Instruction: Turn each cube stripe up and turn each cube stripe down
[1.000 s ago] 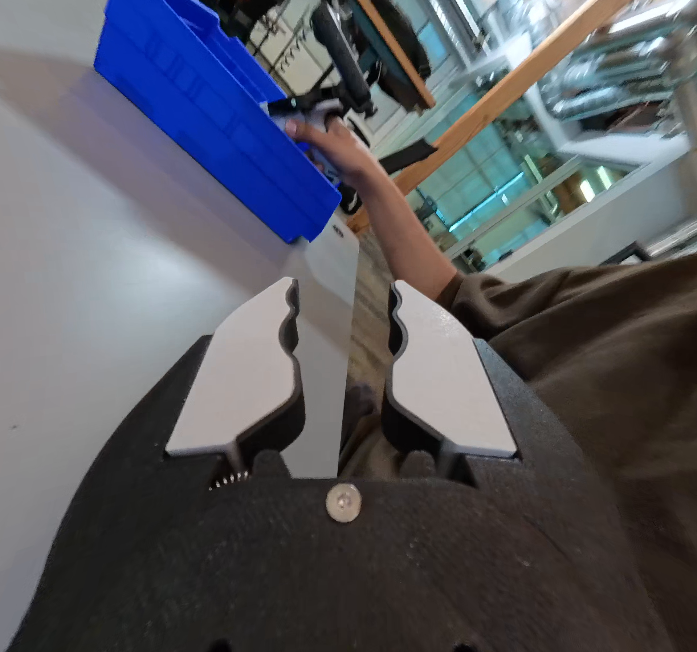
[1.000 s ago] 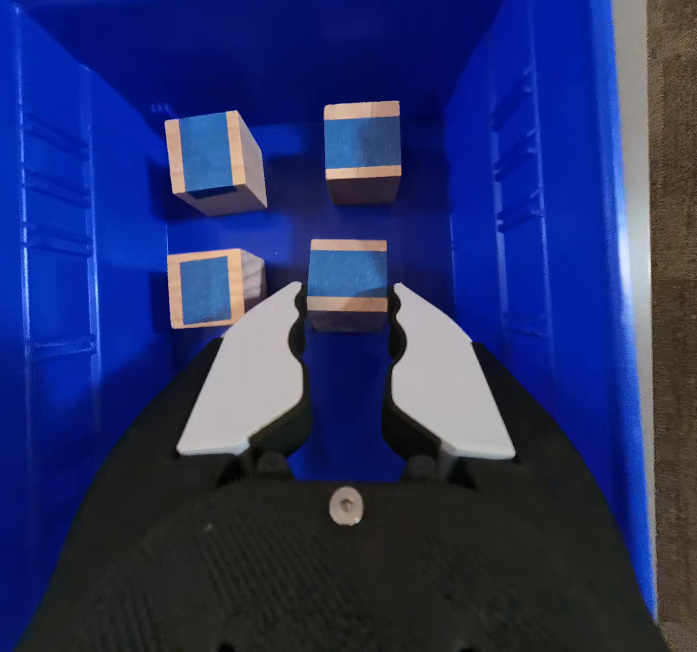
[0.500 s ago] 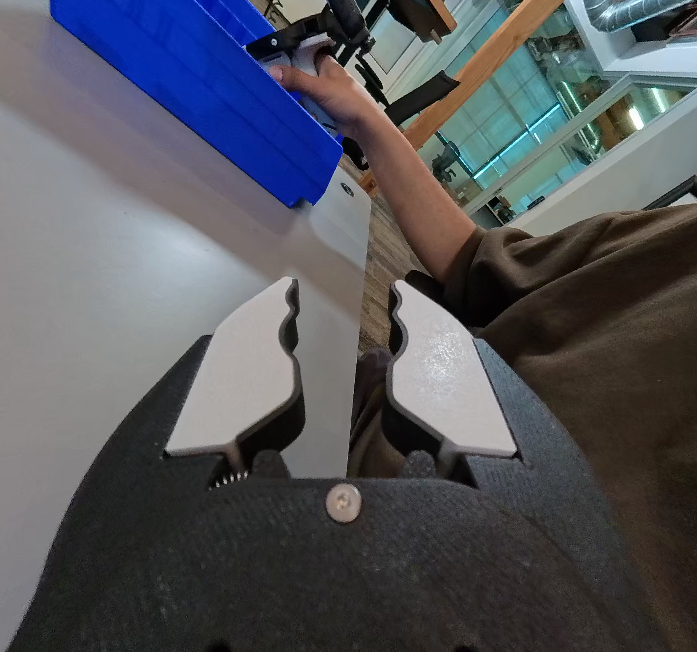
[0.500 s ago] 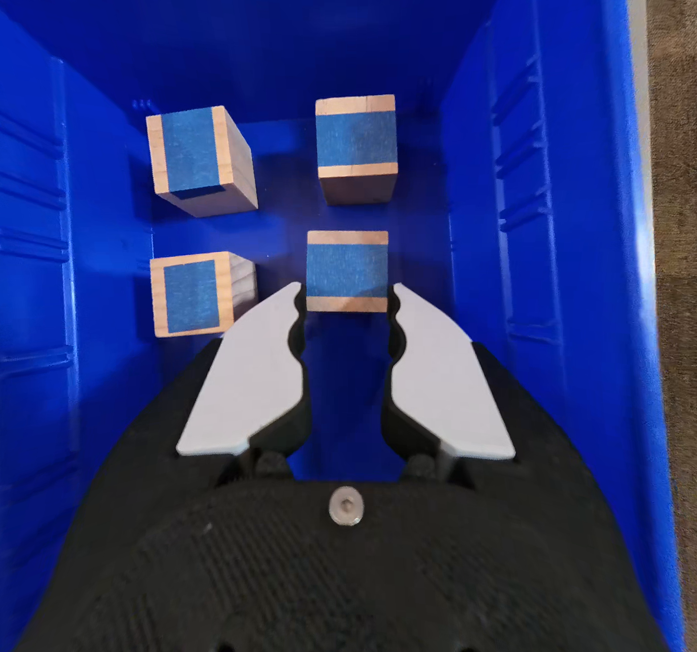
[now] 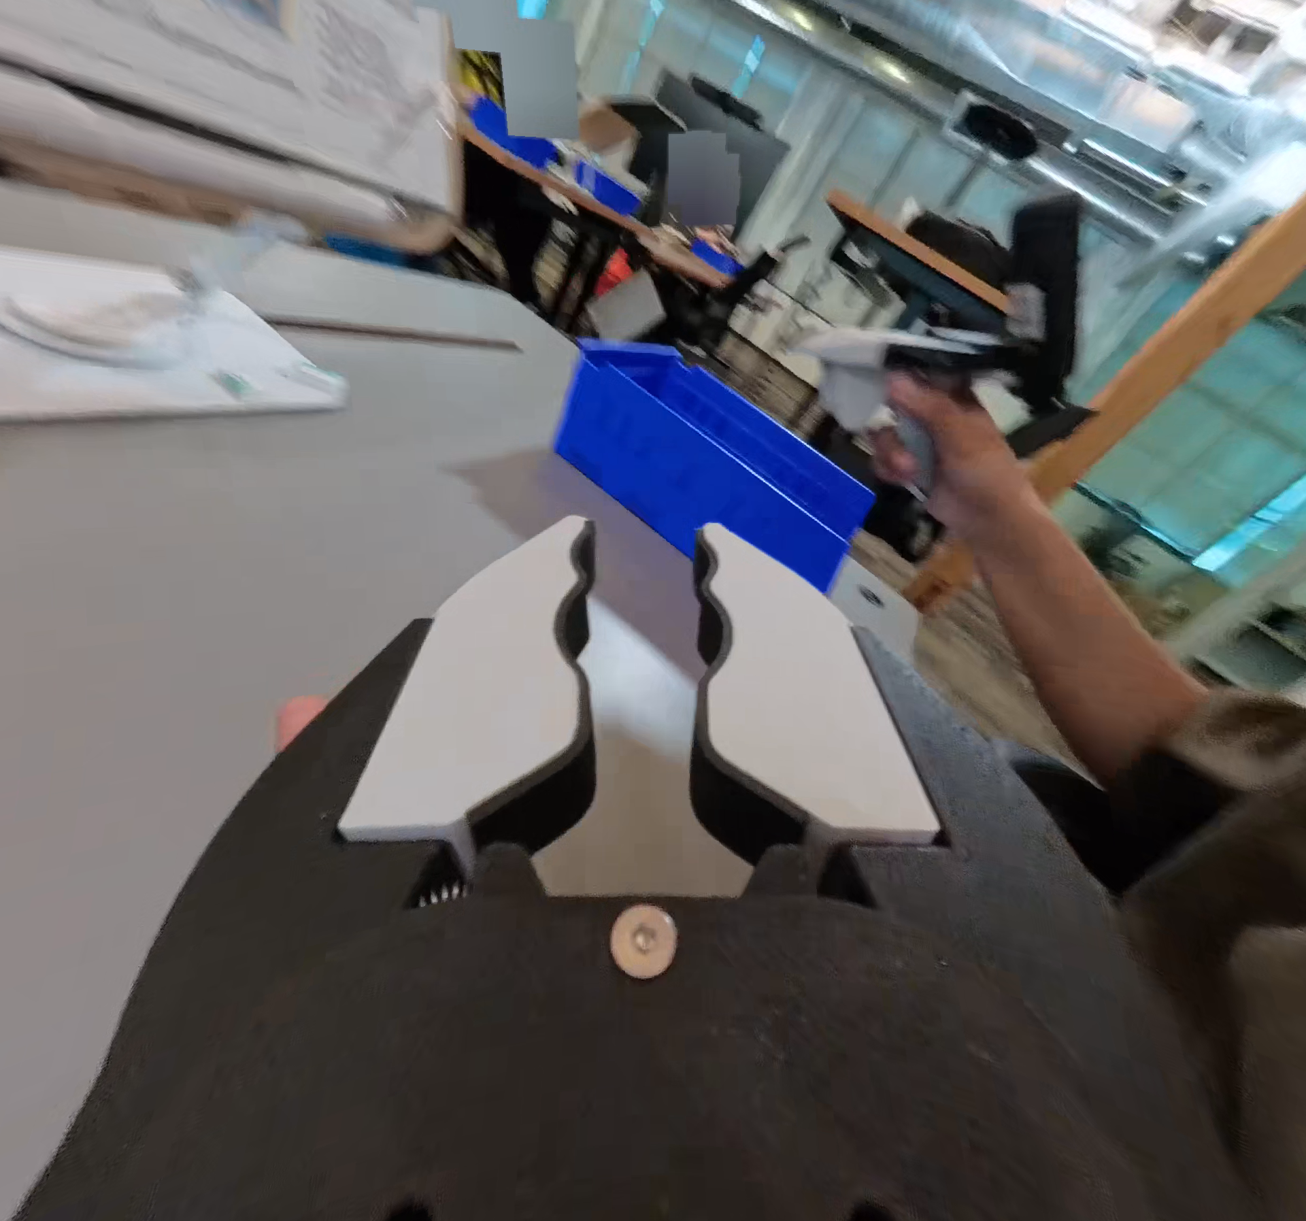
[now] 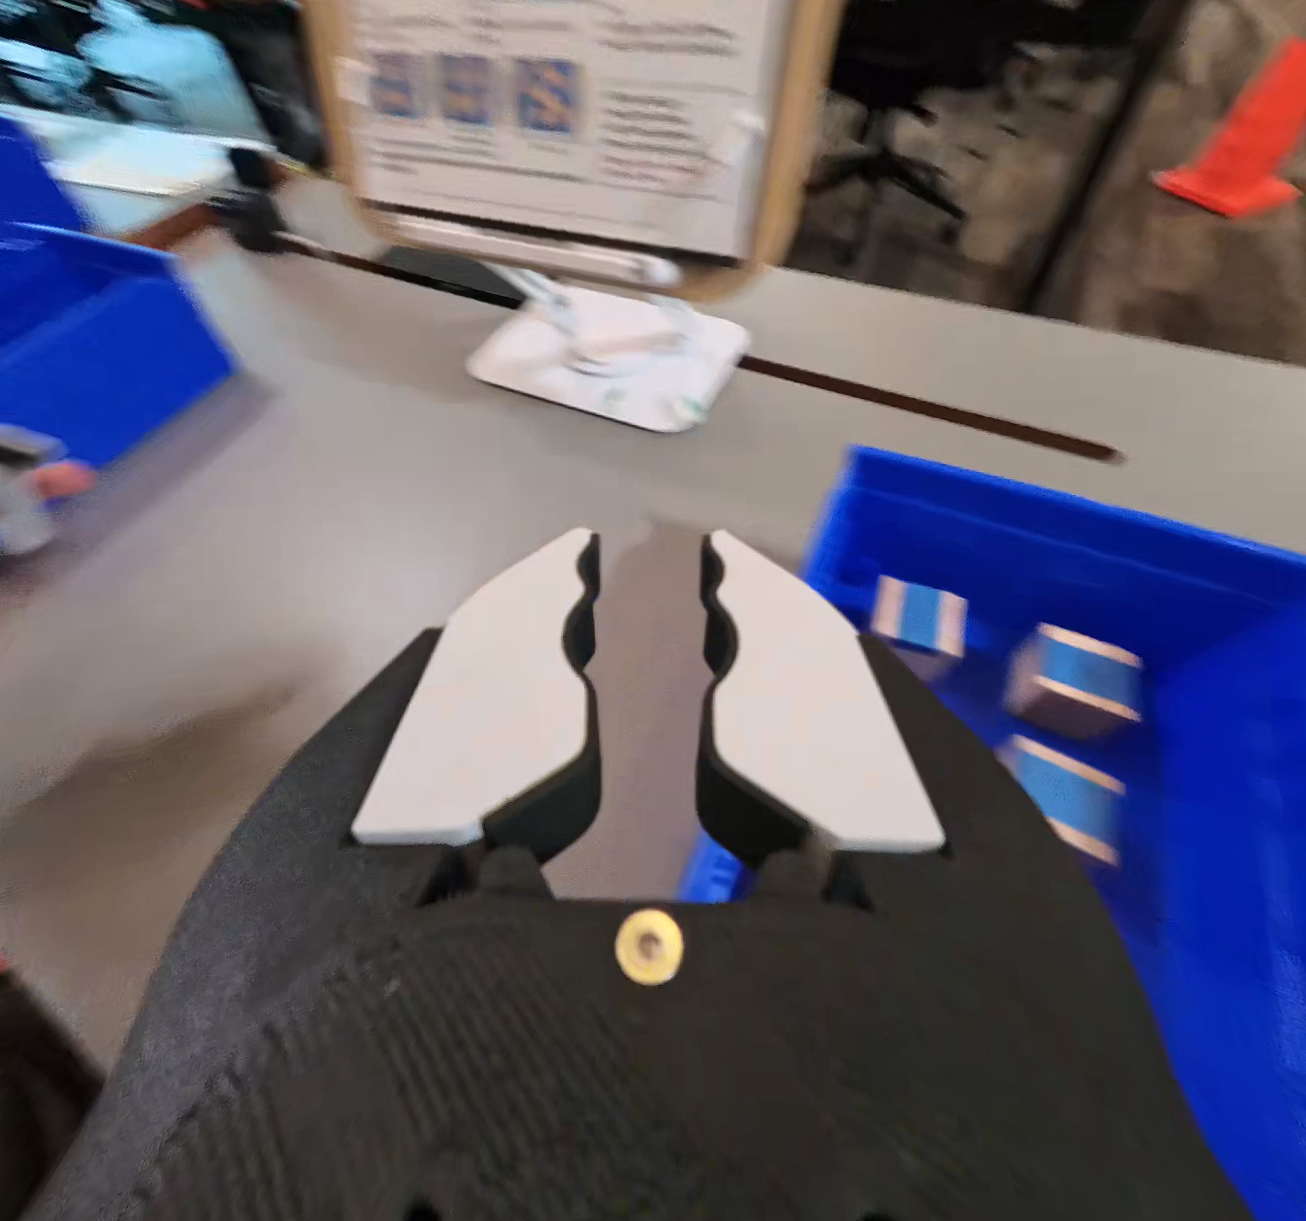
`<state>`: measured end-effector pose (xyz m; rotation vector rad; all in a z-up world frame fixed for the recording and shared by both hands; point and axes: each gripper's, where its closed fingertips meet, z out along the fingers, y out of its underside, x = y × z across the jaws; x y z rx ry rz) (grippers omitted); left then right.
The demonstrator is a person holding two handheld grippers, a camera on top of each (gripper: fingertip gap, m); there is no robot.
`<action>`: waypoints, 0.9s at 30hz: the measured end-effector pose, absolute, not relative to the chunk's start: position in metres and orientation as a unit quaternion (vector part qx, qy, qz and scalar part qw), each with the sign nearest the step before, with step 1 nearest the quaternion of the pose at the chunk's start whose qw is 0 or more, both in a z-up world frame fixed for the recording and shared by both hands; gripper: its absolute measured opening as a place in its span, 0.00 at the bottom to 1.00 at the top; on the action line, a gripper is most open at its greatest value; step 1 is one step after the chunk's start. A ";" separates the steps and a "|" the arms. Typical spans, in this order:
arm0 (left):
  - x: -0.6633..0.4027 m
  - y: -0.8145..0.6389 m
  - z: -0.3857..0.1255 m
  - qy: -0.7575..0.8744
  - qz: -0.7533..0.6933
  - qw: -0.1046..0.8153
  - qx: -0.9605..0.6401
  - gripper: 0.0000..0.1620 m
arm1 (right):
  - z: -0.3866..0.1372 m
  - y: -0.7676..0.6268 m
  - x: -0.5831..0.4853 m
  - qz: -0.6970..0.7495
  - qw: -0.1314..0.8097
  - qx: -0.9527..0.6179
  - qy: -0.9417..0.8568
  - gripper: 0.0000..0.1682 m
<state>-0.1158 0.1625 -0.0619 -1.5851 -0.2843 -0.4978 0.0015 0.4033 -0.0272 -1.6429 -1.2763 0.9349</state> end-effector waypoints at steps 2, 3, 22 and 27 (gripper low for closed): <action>-0.154 0.147 -0.045 -0.139 -0.110 0.687 -0.705 0.13 | -0.025 0.347 -0.008 0.426 0.399 -0.610 -0.536 0.14; -0.176 0.136 -0.035 -0.142 -0.041 0.687 -0.711 0.15 | -0.031 0.320 -0.011 0.448 0.379 -0.595 -0.549 0.15; -0.401 -0.156 -0.186 -0.446 0.202 0.177 -0.854 0.47 | -0.093 0.210 -0.033 0.573 0.314 -0.534 -0.537 0.04; -0.397 -0.150 -0.189 -0.415 0.216 0.155 -0.870 0.34 | -0.093 0.209 -0.033 0.580 0.306 -0.537 -0.531 0.04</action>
